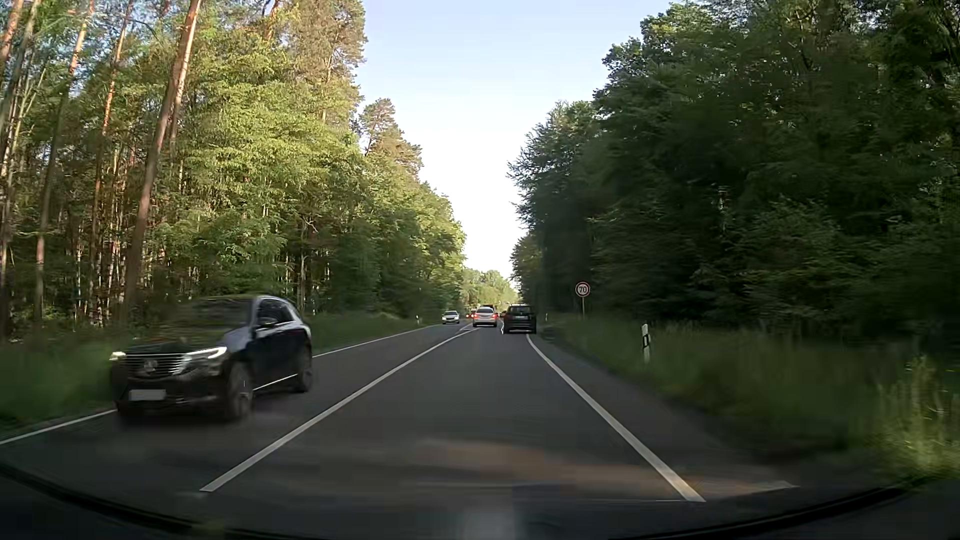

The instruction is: Follow the waypoints while adhering to traffic rules and regulations

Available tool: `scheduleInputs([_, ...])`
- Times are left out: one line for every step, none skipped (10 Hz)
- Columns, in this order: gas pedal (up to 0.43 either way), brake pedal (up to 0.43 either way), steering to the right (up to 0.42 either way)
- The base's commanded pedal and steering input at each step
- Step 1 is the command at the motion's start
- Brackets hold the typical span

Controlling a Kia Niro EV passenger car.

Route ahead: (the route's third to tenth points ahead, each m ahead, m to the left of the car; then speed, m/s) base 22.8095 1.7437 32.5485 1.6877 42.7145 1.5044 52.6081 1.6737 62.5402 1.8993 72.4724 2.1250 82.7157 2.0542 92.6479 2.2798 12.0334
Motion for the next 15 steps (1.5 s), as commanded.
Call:
scheduleInputs([0.0, 0.116, -0.003])
scheduleInputs([0.0, 0.122, -0.002])
scheduleInputs([0.0, 0.14, -0.002])
scheduleInputs([0.0, 0.159, -0.002])
scheduleInputs([0.0, 0.183, -0.002])
scheduleInputs([0.0, 0.189, -0.002])
scheduleInputs([0.0, 0.195, -0.002])
scheduleInputs([0.0, 0.195, -0.002])
scheduleInputs([0.0, 0.195, -0.002])
scheduleInputs([0.0, 0.201, -0.002])
scheduleInputs([0.0, 0.195, -0.002])
scheduleInputs([0.0, 0.201, -0.002])
scheduleInputs([0.0, 0.183, -0.002])
scheduleInputs([0.0, 0.159, -0.001])
scheduleInputs([0.0, 0.146, -0.001])
